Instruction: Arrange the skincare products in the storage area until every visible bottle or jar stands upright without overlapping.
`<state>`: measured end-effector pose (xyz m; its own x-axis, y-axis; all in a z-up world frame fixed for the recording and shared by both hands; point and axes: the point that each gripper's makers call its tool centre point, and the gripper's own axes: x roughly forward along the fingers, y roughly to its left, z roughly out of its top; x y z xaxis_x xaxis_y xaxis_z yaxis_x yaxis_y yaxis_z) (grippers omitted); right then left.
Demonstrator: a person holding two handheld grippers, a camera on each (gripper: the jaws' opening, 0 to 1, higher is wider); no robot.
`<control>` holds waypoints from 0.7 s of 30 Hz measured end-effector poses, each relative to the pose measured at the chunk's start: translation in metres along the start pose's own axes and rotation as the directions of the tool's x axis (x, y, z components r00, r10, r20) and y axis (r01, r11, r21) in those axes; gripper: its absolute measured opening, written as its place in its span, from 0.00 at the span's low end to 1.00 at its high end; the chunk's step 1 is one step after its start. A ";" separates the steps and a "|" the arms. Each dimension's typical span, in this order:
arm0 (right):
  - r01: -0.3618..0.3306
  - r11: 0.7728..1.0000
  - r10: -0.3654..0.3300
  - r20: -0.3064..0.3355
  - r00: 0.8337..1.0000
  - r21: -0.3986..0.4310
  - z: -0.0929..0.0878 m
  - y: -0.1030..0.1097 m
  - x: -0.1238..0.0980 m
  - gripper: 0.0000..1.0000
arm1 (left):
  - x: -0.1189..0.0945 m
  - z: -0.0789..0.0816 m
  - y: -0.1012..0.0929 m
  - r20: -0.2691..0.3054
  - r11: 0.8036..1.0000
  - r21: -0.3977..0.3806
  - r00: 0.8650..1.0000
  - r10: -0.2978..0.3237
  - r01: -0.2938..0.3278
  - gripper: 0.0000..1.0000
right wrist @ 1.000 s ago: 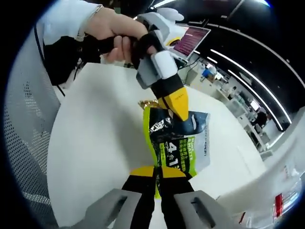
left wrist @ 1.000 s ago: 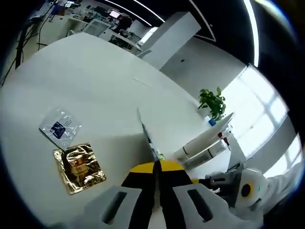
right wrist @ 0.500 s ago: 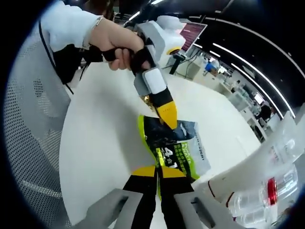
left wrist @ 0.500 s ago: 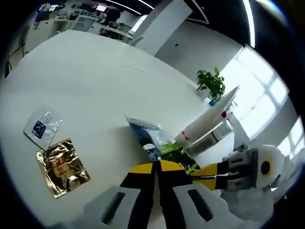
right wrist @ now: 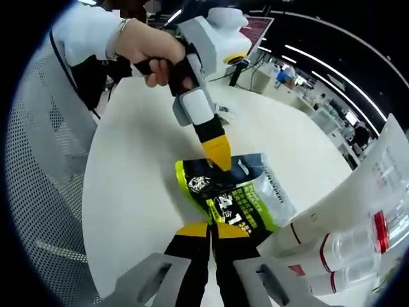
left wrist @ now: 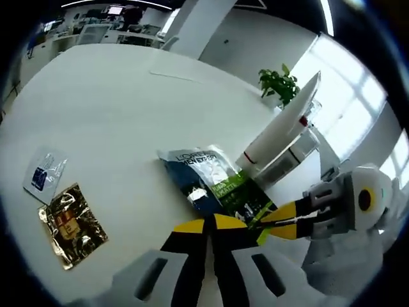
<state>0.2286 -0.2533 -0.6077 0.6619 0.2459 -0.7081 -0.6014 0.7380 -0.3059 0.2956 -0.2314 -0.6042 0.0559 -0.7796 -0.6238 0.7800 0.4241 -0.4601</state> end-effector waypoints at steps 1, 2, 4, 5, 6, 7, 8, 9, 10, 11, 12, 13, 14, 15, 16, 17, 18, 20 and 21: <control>-0.003 1.000 0.003 0.002 1.000 0.012 0.000 0.000 0.000 0.00 | 0.000 0.000 0.001 -0.001 1.000 0.003 1.000 0.003 -0.003 0.00; -0.012 0.999 0.012 0.001 1.000 0.031 0.000 0.000 0.001 0.00 | 0.001 0.000 0.003 -0.002 1.000 0.005 1.000 0.006 -0.006 0.00; -0.018 0.999 0.018 0.001 1.000 0.049 -0.001 0.001 0.003 0.00 | 0.002 0.001 0.005 0.003 0.999 0.033 1.000 0.008 -0.008 0.00; -0.020 0.998 0.020 0.002 1.000 0.054 -0.001 0.001 0.003 0.00 | 0.002 0.003 0.005 0.009 0.998 0.063 1.000 0.004 -0.005 0.00; -0.023 0.998 0.023 0.002 1.000 0.055 -0.001 0.000 0.004 0.00 | 0.001 0.005 0.005 0.016 0.994 0.110 1.000 -0.004 0.002 0.00; -0.025 0.998 0.025 0.004 1.000 0.057 -0.001 0.001 0.004 0.00 | 0.000 0.007 0.006 0.022 0.995 0.100 1.000 0.002 -0.005 0.00; -0.025 0.998 0.024 0.008 1.000 0.062 0.000 0.000 0.005 0.00 | -0.001 0.010 0.007 0.032 0.995 0.100 0.999 0.006 -0.010 0.01; -0.027 0.998 0.027 0.003 1.000 0.064 0.000 0.000 0.005 0.00 | -0.002 0.019 0.012 0.069 0.990 0.136 0.997 0.026 -0.035 0.02; -0.032 0.997 0.033 -0.013 0.999 0.064 -0.004 0.001 0.006 0.00 | -0.005 0.025 0.019 0.093 0.981 0.172 0.993 0.070 -0.085 0.02; -0.032 0.997 0.033 -0.012 0.999 0.064 -0.005 0.002 0.006 0.00 | -0.009 0.032 0.023 0.115 0.970 0.211 0.989 0.094 -0.117 0.03; -0.032 0.997 0.032 -0.006 0.999 0.066 -0.006 0.002 0.006 0.00 | -0.010 0.031 0.019 0.106 0.975 0.197 0.991 0.081 -0.100 0.03; -0.032 0.996 0.033 -0.005 0.999 0.078 -0.006 0.001 0.006 0.00 | -0.012 0.034 0.012 0.120 0.980 0.179 0.991 0.065 -0.086 0.03; -0.033 0.996 0.034 -0.004 0.999 0.081 -0.006 0.001 0.006 0.00 | -0.011 0.036 0.011 0.127 0.979 0.188 0.990 0.057 -0.080 0.04; -0.034 0.996 0.035 -0.006 0.999 0.082 -0.006 0.001 0.006 0.00 | -0.008 0.039 0.010 0.137 0.973 0.217 0.989 0.052 -0.082 0.06; -0.035 0.996 0.035 -0.006 0.999 0.081 -0.006 0.001 0.007 0.00 | -0.006 0.041 0.009 0.135 0.967 0.242 0.989 0.053 -0.085 0.08; -0.035 0.996 0.035 -0.006 0.999 0.079 -0.006 0.001 0.007 0.00 | -0.005 0.041 0.005 0.123 0.964 0.252 0.991 0.051 -0.081 0.10; -0.034 0.996 0.035 -0.005 0.999 0.079 -0.006 0.001 0.007 0.00 | -0.002 0.042 0.002 0.120 0.964 0.254 0.992 0.045 -0.075 0.09; -0.033 0.997 0.033 -0.006 0.999 0.073 -0.006 0.001 0.007 0.00 | 0.007 0.042 -0.005 0.104 0.959 0.278 0.994 0.021 -0.049 0.09; -0.032 0.997 0.032 -0.006 0.999 0.073 -0.006 0.001 0.007 0.00 | 0.011 0.036 -0.013 0.088 0.955 0.295 0.996 0.018 -0.043 0.09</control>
<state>0.2300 -0.2548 -0.6173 0.6393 0.2658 -0.7216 -0.5880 0.7737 -0.2359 0.3087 -0.2623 -0.5824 0.1244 -0.8097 -0.5735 0.9260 0.3023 -0.2260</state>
